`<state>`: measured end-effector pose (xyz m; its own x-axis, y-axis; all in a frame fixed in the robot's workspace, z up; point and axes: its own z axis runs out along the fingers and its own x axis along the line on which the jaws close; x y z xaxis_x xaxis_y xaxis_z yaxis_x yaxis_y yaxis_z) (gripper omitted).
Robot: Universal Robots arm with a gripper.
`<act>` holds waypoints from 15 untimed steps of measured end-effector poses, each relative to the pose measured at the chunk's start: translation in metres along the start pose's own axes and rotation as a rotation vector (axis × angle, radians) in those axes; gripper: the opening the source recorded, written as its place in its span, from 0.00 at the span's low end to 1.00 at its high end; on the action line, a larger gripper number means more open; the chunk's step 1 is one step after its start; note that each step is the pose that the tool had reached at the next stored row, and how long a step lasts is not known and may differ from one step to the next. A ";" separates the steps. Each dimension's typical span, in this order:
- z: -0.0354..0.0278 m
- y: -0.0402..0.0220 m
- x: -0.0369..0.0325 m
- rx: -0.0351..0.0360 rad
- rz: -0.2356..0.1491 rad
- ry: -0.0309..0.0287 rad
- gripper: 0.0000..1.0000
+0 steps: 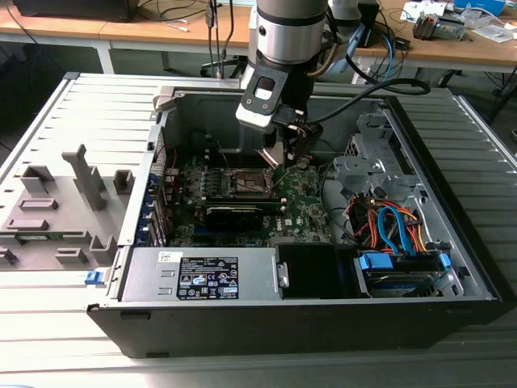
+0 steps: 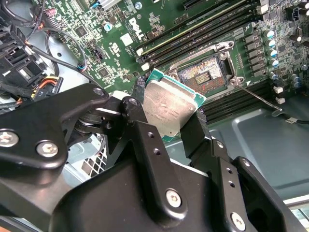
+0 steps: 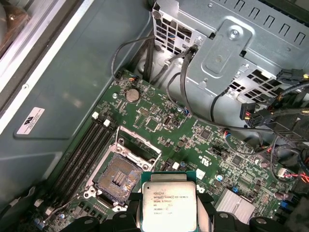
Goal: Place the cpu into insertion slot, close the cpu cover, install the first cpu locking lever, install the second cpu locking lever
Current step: 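Place the cpu into insertion slot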
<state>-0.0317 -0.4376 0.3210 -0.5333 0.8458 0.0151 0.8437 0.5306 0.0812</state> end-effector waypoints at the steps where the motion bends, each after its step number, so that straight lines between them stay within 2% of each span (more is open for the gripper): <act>1: 0.0000 0.0000 0.0000 0.0000 0.001 -0.0001 0.55; 15: 0.0000 0.0000 0.0000 -0.0002 0.014 -0.0012 0.55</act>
<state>-0.0317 -0.4376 0.3210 -0.5210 0.8534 0.0151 0.8513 0.5183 0.0812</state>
